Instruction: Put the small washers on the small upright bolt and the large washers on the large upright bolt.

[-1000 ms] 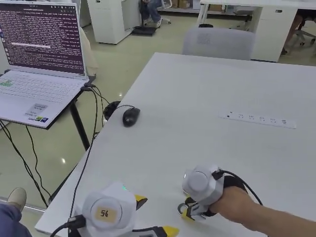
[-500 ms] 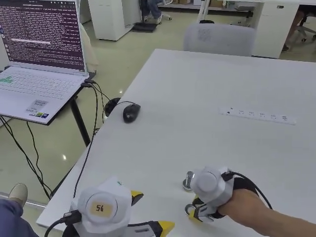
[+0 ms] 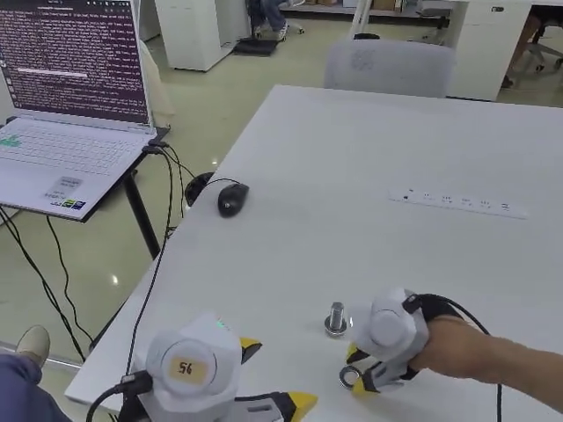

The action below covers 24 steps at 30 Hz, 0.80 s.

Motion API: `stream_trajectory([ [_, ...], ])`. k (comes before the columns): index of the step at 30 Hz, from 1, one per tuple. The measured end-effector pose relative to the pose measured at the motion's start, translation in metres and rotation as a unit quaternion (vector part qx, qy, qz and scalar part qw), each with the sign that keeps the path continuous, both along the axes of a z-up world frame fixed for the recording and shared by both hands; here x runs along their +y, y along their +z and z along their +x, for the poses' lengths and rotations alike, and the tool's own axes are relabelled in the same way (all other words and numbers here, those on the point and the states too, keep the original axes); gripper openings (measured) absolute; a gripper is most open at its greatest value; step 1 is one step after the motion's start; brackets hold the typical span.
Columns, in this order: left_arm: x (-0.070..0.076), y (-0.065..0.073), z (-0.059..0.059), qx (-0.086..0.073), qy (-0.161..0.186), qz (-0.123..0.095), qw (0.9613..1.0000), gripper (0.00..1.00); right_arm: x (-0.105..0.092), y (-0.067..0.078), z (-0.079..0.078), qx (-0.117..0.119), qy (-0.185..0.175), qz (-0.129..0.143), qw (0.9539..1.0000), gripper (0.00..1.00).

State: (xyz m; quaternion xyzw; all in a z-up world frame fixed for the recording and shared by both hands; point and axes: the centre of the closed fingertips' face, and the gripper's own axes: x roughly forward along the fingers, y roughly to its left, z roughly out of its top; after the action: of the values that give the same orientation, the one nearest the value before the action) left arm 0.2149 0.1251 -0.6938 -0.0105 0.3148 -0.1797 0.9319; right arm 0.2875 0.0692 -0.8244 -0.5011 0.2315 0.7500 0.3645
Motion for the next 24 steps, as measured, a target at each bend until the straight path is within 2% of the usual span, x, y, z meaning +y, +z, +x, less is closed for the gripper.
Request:
stream_trajectory([
  [2, 0.0010, 0.0001, -0.0012, 0.001, 0.001, 0.001, 1.0000, 0.57, 0.0008, -0.0014, 0.0000, -0.008, 0.036, -0.009, 0.9993, 0.27],
  [4, 0.0022, 0.0003, -0.0022, 0.001, 0.003, 0.001, 1.0000, 0.57, -0.0005, -0.0028, 0.0004, -0.010, 0.058, -0.020, 0.9981, 0.27],
  [7, 0.0041, 0.0006, -0.0034, 0.001, 0.006, 0.002, 1.0000, 0.57, 0.0024, -0.0045, 0.0027, -0.012, 0.079, -0.023, 0.9966, 0.28],
  [11, 0.0058, 0.0008, -0.0039, 0.001, 0.009, 0.003, 1.0000, 0.57, -0.0001, -0.0056, 0.0016, -0.015, 0.122, -0.027, 0.9921, 0.28],
  [15, 0.0058, 0.0009, -0.0032, 0.001, 0.009, 0.003, 1.0000, 0.57, -0.0029, -0.0061, 0.0028, -0.017, 0.137, -0.027, 0.9900, 0.28],
  [18, 0.0034, 0.0022, -0.0014, 0.000, 0.006, 0.003, 1.0000, 0.57, -0.0045, -0.0065, 0.0048, -0.022, 0.137, -0.030, 0.9899, 0.25],
  [21, 0.0012, 0.0034, 0.0006, -0.002, 0.003, 0.004, 1.0000, 0.57, -0.0052, -0.0062, 0.0052, -0.022, 0.117, -0.028, 0.9925, 0.24],
  [23, 0.0003, 0.0038, 0.0013, -0.003, 0.001, 0.005, 1.0000, 0.57, -0.0057, -0.0055, 0.0053, -0.021, 0.092, -0.024, 0.9952, 0.24],
  [24, 0.0001, 0.0044, 0.0015, -0.004, 0.000, 0.005, 1.0000, 0.57, -0.0061, -0.0053, 0.0059, -0.015, 0.063, -0.020, 0.9977, 0.24],
])
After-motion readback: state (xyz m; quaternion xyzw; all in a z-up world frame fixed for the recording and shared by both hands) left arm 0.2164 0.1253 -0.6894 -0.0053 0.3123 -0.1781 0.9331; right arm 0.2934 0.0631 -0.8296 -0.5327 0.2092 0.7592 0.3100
